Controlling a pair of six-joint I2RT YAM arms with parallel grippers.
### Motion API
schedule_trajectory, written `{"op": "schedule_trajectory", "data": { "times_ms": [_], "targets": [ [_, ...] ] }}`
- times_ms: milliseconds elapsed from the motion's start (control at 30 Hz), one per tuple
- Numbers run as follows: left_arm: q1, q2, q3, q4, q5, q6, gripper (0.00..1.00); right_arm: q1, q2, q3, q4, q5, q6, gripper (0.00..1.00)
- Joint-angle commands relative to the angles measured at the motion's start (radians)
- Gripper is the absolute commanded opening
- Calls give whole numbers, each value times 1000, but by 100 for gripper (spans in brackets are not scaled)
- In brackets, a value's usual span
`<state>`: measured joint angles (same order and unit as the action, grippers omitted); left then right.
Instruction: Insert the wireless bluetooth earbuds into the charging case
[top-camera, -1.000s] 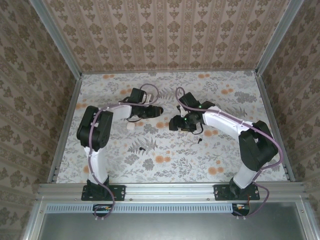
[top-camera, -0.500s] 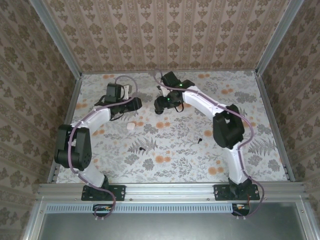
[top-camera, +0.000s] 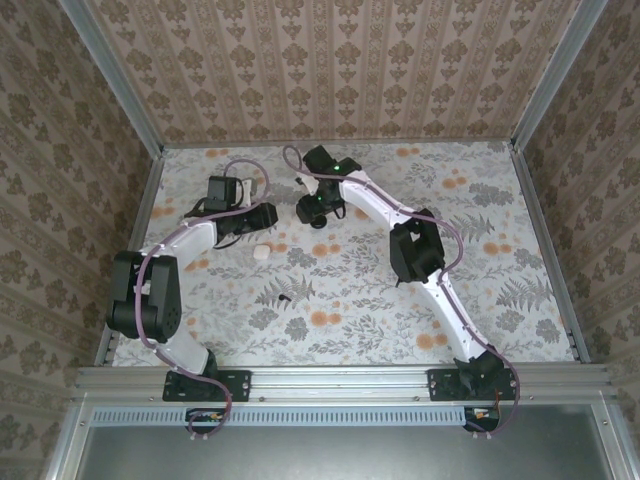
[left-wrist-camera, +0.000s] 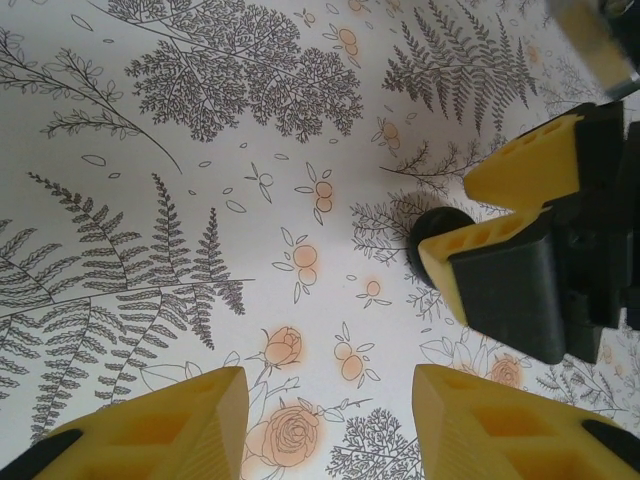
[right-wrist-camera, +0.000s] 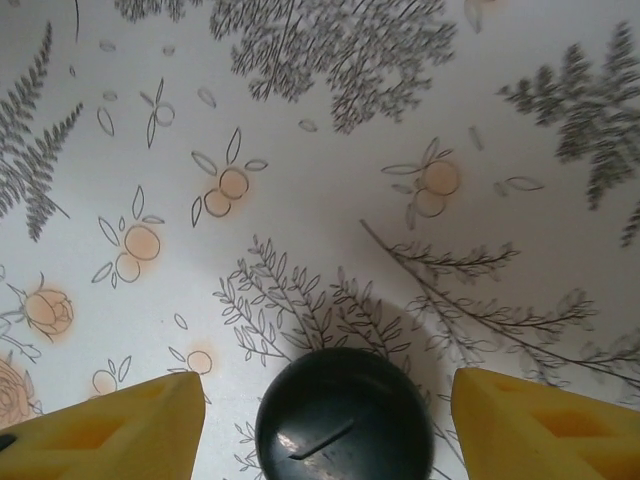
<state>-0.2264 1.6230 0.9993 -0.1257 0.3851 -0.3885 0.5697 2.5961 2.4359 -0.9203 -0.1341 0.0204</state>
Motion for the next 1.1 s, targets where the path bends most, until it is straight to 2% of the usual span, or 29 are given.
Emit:
{"op": "schedule_trajectory", "data": {
  "times_ms": [0,300,567,700,867,1067],
  "targets": [
    [9,-23,-8,-5,17,17,47,30,35,31,-65,17,-44,67],
    [9,-89,-51,-14,-7,8,47,65,42,5,-125,69,-62,61],
    [7,-170,-120,-16,-20,-7,47,87,-39,-148,-102,124,-27,53],
    [7,-215,-146,-26,-25,-4,47,88,-88,-221,-90,142,58,46],
    [0,-264,-174,-21,-26,-7,47,87,-179,-331,-53,148,177,44],
    [-36,-322,-209,38,-31,-11,47,46,-307,-487,44,35,358,44]
  ]
}}
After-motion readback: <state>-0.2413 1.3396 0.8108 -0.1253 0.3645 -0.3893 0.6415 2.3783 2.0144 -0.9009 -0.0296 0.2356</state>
